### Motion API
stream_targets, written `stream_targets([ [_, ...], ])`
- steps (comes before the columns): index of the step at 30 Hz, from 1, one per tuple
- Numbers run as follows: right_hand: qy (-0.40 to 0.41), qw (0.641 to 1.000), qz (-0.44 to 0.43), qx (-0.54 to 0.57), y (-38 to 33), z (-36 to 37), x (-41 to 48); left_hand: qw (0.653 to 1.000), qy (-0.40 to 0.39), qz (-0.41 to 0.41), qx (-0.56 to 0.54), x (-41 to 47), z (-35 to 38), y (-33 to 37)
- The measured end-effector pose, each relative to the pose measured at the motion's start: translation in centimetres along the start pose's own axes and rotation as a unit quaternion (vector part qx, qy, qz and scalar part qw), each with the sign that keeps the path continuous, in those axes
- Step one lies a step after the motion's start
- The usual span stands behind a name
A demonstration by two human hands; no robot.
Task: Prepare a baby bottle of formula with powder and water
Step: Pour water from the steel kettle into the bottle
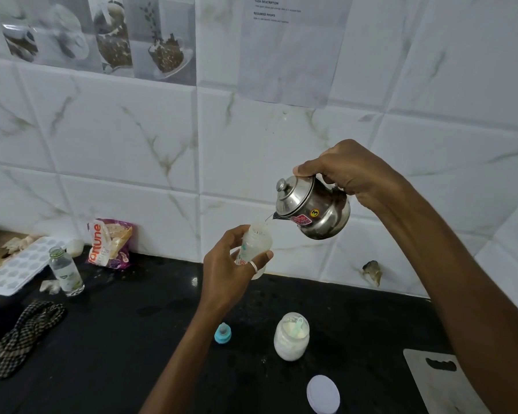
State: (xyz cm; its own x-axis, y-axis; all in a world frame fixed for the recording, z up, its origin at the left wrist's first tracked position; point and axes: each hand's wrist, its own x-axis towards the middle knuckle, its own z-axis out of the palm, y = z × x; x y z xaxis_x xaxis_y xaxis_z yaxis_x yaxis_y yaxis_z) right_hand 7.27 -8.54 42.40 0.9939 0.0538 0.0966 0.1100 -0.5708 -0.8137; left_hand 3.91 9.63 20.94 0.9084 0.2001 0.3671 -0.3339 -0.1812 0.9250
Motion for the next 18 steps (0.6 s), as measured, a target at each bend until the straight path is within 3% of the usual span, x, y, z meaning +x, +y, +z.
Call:
stream_targets([
  [11,0.015,0.998,0.042,0.042,2.8,0.4,0.7,1.0,0.0,-0.004,-0.001,0.2,0.2,0.1],
  [18,0.02,0.975,0.094,0.201,8.0,1.2,1.2,1.0,-0.01,-0.004,0.003,0.5,0.8,0.5],
])
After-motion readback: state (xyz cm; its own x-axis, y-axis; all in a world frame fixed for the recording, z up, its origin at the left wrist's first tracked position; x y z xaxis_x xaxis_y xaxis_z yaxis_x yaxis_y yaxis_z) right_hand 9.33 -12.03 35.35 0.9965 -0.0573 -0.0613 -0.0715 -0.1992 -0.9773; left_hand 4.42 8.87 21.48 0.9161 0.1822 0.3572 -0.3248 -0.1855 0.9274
